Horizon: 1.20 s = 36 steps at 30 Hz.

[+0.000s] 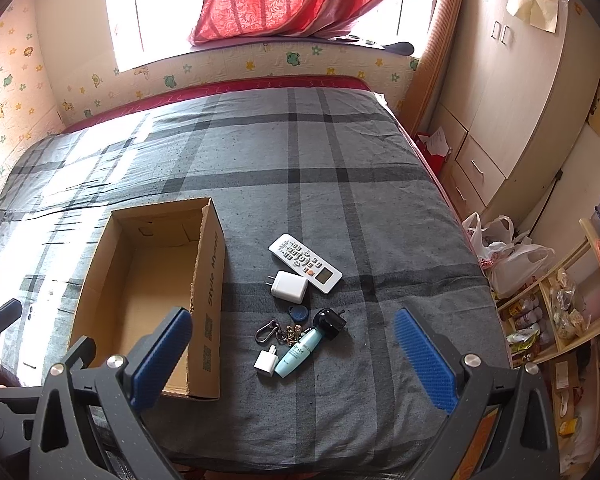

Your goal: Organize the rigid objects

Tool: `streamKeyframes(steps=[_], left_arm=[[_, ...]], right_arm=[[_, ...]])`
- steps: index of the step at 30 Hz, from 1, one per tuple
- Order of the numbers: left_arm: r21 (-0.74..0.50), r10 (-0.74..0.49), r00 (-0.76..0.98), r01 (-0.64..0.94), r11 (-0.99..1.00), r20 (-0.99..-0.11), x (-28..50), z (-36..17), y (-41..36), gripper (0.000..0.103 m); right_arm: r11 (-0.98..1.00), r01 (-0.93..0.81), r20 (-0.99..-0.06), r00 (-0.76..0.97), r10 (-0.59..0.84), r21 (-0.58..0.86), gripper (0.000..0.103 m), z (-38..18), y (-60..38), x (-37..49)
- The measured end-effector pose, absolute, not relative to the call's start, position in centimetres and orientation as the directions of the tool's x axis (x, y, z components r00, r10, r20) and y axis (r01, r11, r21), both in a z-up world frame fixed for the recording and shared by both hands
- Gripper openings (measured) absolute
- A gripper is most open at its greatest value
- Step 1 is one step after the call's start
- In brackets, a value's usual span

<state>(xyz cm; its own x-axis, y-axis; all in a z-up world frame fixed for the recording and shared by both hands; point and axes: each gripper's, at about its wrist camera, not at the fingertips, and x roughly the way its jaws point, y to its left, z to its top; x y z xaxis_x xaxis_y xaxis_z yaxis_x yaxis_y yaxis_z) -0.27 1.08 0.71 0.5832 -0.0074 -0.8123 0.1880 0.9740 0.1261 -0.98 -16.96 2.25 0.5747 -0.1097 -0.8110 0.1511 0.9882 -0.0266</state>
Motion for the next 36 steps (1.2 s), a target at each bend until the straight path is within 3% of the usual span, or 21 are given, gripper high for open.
streamKeyframes(steps=[36], left_arm=[[0.103, -0.029, 0.608, 0.181, 0.978, -0.793, 0.8, 1.2, 4.1, 0.103]], right_arm=[[0.977, 0.212, -0.805, 0.574, -0.148, -0.028, 0.103, 2.9, -17.2, -1.0]])
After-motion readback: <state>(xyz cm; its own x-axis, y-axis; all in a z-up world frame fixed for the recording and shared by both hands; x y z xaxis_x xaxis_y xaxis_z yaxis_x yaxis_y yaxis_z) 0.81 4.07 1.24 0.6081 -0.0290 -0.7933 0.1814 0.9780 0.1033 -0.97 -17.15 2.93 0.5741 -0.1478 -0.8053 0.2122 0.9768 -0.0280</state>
